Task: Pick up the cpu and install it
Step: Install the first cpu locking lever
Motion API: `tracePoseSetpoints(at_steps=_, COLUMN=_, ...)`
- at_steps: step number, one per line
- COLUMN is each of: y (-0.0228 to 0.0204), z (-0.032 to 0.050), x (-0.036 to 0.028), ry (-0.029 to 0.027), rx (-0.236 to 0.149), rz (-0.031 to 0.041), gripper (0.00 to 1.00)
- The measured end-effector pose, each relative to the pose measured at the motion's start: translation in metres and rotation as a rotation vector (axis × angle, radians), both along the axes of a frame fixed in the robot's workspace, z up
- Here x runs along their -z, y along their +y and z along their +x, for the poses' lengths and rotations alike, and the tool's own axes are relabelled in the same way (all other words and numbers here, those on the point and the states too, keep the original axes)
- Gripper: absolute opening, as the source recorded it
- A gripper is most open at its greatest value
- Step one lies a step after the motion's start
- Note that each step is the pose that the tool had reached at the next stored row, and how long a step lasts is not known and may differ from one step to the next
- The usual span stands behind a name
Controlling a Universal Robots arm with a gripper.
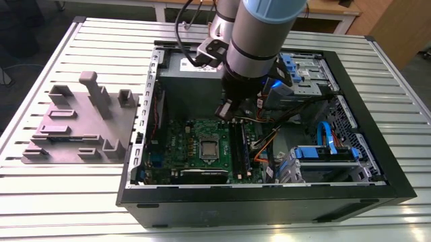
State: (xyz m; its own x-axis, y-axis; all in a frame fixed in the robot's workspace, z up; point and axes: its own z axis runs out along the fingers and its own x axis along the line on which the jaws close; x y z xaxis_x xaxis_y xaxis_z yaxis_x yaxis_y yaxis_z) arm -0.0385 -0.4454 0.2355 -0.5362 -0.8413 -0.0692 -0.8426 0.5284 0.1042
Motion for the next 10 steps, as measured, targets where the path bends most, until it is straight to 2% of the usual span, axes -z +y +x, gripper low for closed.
tracePoseSetpoints(at_steps=6, y=-0.0027, z=-0.0007, x=0.0, ry=0.0, rx=-0.001, rz=-0.0117, gripper=0.11)
tracePoseSetpoints(at_steps=10, y=-0.0065, z=-0.0007, x=-0.0001, ry=0.0, rx=-0.001, rz=-0.013, gripper=0.11)
